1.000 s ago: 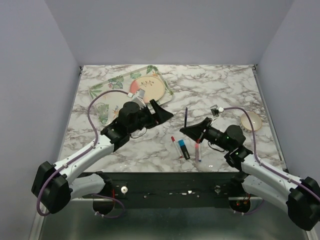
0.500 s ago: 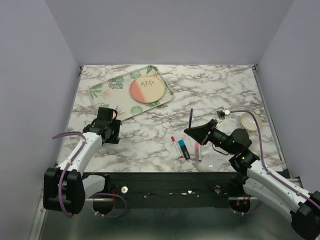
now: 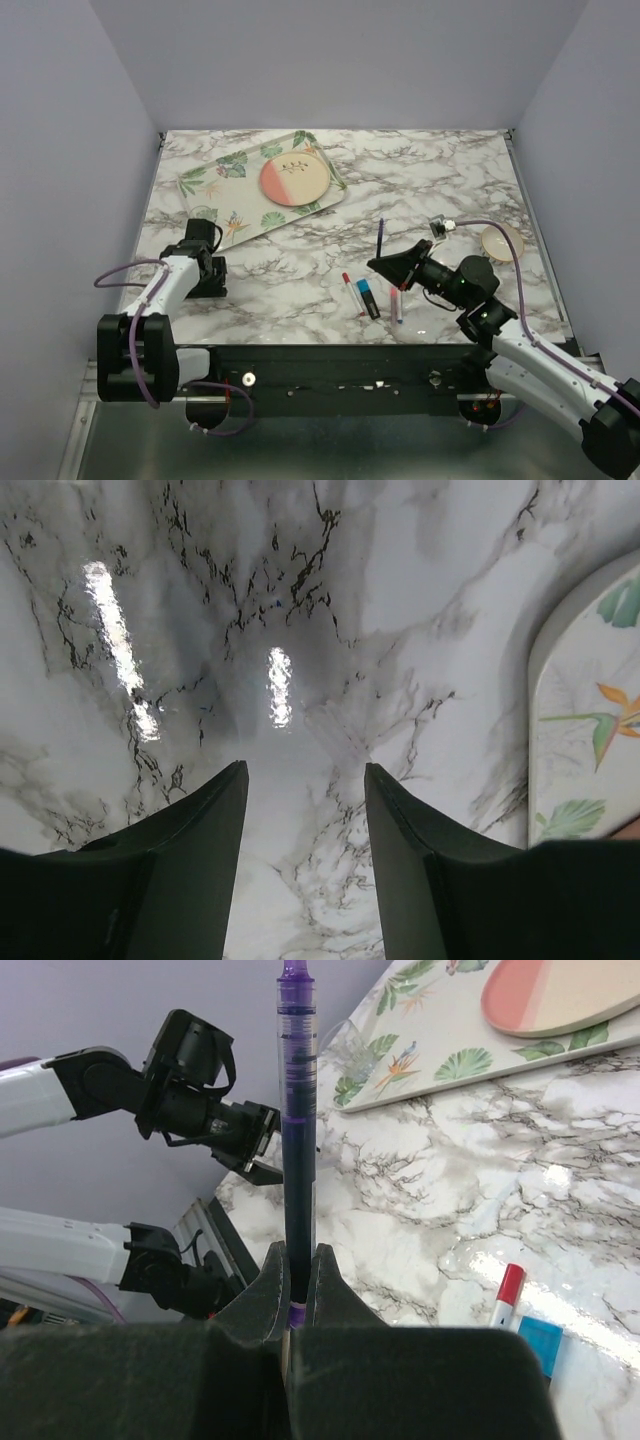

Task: Insert the pens into the pen caps

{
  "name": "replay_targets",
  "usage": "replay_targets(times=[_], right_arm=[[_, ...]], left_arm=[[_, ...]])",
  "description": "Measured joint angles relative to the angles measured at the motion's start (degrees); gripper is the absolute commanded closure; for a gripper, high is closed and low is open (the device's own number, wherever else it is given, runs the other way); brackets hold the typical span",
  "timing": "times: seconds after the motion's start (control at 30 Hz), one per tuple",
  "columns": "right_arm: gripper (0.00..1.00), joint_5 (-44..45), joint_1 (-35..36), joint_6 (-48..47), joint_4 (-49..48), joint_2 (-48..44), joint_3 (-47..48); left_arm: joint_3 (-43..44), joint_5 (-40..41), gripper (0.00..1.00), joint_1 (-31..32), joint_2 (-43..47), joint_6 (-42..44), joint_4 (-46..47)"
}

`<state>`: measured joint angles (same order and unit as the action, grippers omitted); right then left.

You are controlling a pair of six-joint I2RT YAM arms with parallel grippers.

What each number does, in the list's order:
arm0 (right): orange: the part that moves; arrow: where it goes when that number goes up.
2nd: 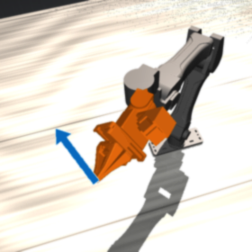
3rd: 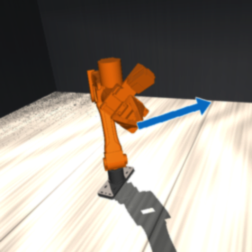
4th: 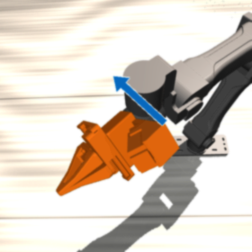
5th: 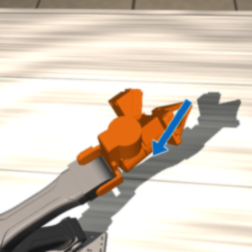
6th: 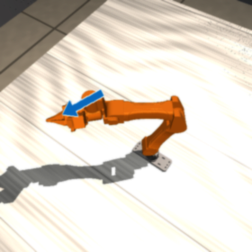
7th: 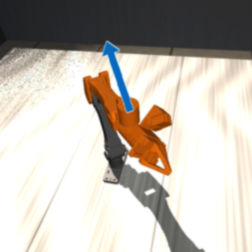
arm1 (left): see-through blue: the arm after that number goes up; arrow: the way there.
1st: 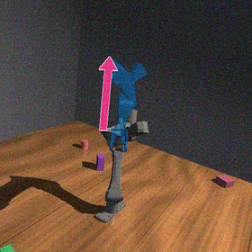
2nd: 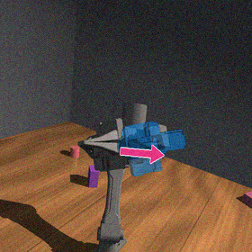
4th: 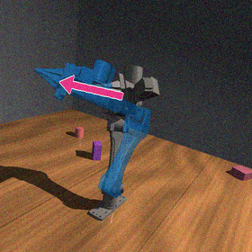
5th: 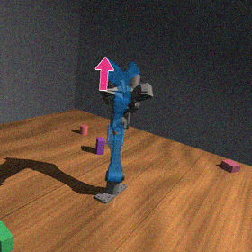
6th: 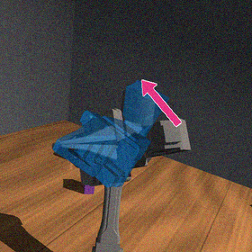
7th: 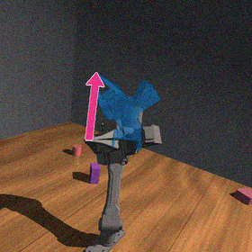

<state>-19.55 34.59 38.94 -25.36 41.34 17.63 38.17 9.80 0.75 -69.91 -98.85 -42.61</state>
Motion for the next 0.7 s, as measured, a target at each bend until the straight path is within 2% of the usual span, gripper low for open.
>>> replay_targets(times=[0.47, 0.7], right_arm=[[0.99, 0.0, 0.0, -1.3, 0.3, 1.2, 0.0], [0.99, 0.0, 0.0, -1.9, 1.2, 1.8, 0.1]], left_arm=[[4.8, -2.0, 0.47, -1.7, -11.6, 3.3, 2.6], [6.8, -2.9, 0.6, -1.8, -14.2, 5.3, 2.4]])
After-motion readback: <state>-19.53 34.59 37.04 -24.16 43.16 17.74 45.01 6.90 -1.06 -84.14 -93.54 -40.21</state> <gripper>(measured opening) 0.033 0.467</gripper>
